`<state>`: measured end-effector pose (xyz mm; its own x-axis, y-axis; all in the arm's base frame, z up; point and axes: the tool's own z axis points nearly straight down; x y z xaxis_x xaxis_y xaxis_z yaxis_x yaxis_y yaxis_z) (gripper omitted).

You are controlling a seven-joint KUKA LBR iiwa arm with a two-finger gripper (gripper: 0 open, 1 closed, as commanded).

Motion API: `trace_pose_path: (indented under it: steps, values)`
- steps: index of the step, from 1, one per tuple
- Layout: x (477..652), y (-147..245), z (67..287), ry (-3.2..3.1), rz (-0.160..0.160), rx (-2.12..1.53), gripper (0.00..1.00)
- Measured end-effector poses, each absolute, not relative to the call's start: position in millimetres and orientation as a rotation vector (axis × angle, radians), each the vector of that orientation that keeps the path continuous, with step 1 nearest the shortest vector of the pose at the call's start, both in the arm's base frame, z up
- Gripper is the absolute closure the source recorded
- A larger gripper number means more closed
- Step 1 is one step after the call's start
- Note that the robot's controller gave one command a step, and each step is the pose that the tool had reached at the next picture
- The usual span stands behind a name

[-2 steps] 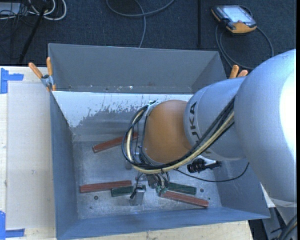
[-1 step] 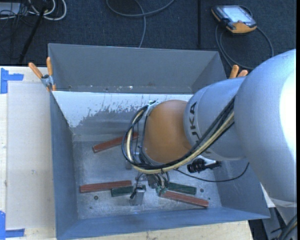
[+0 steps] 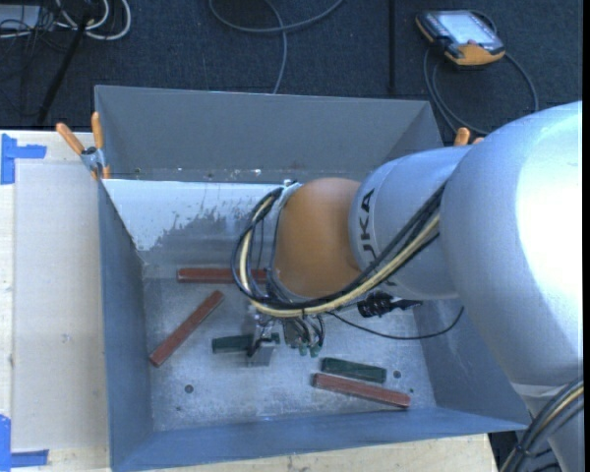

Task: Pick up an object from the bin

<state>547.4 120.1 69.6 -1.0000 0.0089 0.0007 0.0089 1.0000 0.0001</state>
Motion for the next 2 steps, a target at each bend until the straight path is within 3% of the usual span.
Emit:
trace_pose_path:
  steps: [1,2]
  values:
    - [547.4,120.1,69.6,-3.141,0.000,-0.014,1.00]
    - [536.1,118.1,251.8,-3.148,-0.002,-0.017,1.00]
